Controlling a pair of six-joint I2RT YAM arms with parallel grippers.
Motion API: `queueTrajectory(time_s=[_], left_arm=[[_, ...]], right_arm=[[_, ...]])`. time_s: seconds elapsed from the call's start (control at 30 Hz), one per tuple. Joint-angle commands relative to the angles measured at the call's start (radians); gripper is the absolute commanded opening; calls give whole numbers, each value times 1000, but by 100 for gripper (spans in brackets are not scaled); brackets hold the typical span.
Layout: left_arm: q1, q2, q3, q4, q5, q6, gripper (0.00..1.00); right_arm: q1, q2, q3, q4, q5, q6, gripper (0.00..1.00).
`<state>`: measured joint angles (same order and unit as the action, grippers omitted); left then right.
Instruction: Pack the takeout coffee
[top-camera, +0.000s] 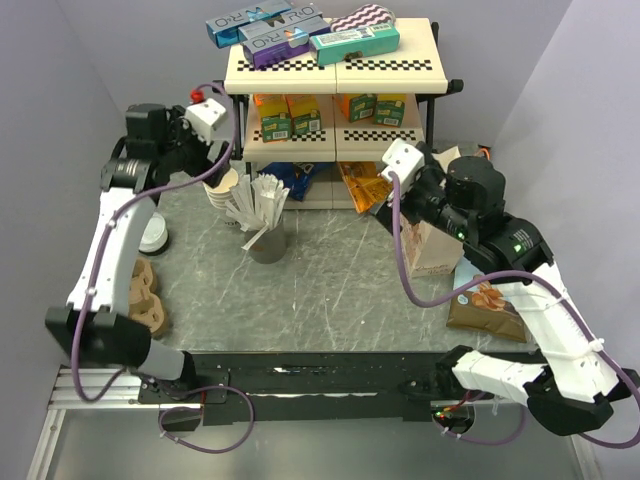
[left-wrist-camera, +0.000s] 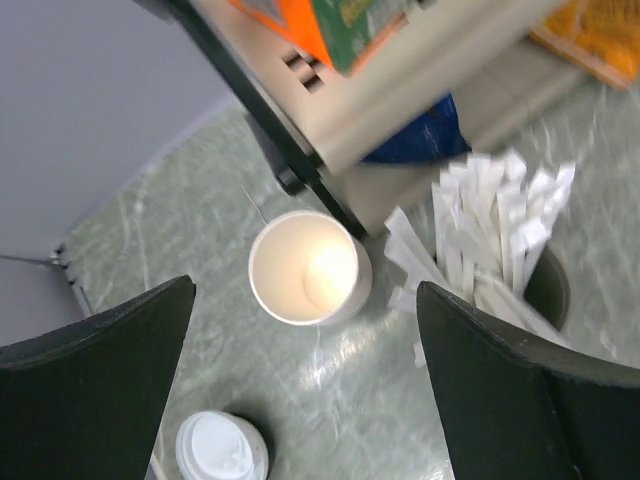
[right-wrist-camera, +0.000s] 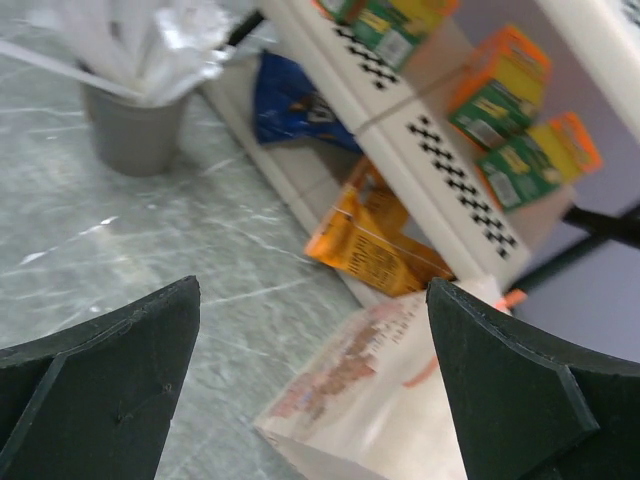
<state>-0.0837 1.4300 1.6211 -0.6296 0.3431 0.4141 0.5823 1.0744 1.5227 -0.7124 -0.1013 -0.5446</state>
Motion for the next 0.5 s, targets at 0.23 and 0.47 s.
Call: queueTrajectory(time_s=[0.23,0.47], left_arm=[[80,458,521,-600,144,229,71],[180,428,464,-677,266,403,59]], right_arm=[[48,-7,-73,-65,-143,32,98],[50,10,-93,-93,-130,52,98]])
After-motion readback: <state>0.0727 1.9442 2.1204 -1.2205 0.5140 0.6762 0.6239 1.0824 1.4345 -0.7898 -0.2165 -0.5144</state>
